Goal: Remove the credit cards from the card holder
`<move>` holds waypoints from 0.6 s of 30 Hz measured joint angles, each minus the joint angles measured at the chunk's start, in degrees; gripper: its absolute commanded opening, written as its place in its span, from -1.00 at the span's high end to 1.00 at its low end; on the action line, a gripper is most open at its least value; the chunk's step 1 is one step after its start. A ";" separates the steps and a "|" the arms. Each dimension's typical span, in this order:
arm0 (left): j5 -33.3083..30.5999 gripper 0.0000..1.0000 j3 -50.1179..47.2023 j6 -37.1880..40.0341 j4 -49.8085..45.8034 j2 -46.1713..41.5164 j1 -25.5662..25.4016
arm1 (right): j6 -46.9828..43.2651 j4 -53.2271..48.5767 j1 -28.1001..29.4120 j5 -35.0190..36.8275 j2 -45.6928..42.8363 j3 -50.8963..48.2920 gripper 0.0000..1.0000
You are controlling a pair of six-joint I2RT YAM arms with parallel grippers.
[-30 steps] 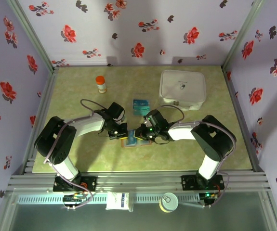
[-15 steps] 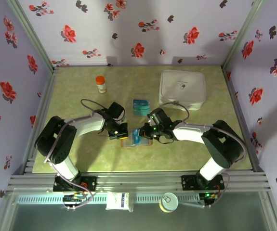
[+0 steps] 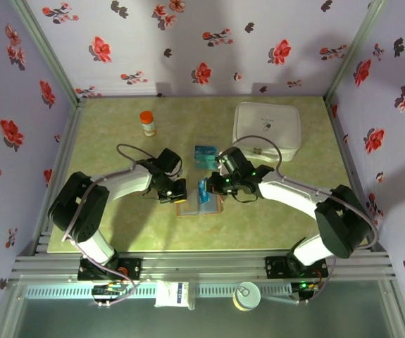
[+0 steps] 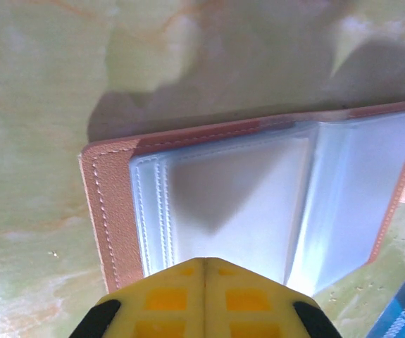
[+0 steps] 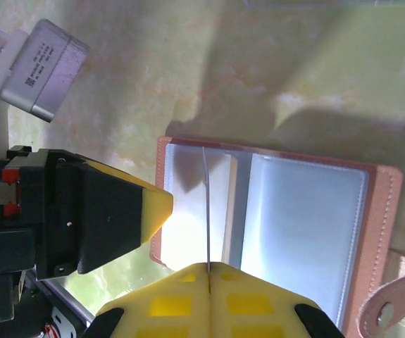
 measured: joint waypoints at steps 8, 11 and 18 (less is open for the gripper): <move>-0.46 0.86 0.63 0.00 0.09 -4.09 0.31 | -23.98 -13.77 -0.02 7.52 0.94 12.46 0.94; -0.66 0.82 -0.37 0.00 1.05 -5.64 0.83 | -37.70 -17.99 -0.20 10.93 3.56 18.27 1.00; -1.46 0.75 -5.64 -0.24 1.92 -9.09 3.08 | -66.71 -26.21 -2.16 17.51 12.28 28.87 1.00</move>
